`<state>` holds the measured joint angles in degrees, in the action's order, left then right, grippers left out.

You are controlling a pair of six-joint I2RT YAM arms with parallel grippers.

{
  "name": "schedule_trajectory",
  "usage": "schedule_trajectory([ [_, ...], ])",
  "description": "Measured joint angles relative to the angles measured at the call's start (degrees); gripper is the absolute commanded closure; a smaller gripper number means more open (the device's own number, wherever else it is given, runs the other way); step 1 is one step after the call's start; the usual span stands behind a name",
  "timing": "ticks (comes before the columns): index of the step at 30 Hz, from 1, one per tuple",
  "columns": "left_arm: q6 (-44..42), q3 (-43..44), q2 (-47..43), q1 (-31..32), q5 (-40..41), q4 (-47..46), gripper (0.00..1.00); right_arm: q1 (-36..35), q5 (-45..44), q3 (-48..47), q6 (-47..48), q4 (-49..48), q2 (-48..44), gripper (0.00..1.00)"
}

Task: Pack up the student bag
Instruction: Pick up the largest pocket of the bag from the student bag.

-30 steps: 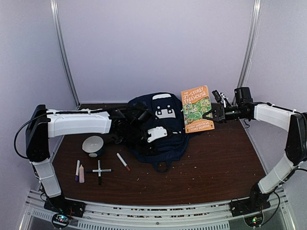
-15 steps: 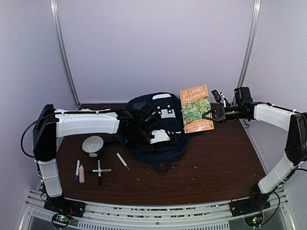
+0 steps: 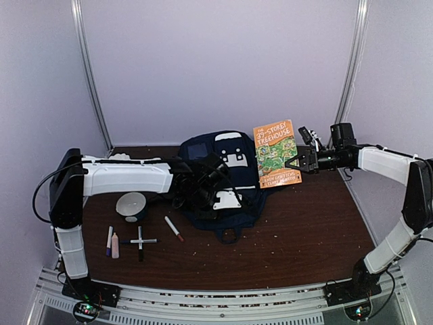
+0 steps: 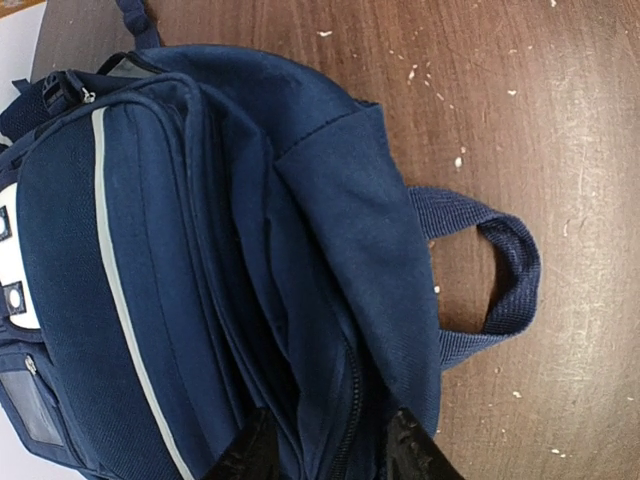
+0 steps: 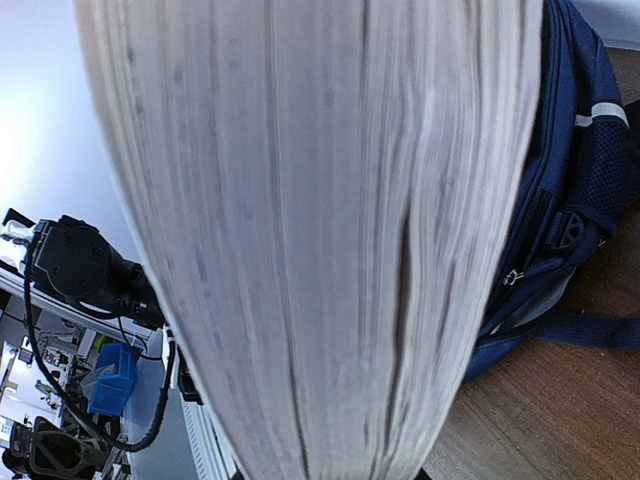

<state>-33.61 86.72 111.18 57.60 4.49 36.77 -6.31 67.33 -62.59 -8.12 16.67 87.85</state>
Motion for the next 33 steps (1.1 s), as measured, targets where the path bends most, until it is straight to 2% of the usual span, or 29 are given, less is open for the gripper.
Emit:
schedule_trajectory([
  [5, 0.3, 0.0, 1.8, 0.2, 3.3, -0.2, 0.76, 0.1, 0.3, 0.0, -0.2, -0.2, 0.0, 1.0],
  [12, 1.7, 0.7, 4.3, 0.2, 9.3, -2.2, 0.8, 0.2, 0.5, 0.0, -0.3, -0.6, 0.0, 1.0],
  [16, 2.5, 2.0, 4.6, 0.2, 10.3, -2.2, 0.8, 0.2, 0.8, 0.0, -0.5, -0.7, 0.0, 1.0],
  [22, 3.3, 3.2, 4.7, 0.2, 10.1, -3.5, 0.65, 0.2, 0.9, 0.0, -0.8, -0.7, 0.2, 1.0],
  [33, 3.7, 3.2, 4.7, 0.2, 10.0, -5.7, 0.68, 0.2, 1.1, 0.0, -0.8, -0.9, 0.4, 1.0],
])
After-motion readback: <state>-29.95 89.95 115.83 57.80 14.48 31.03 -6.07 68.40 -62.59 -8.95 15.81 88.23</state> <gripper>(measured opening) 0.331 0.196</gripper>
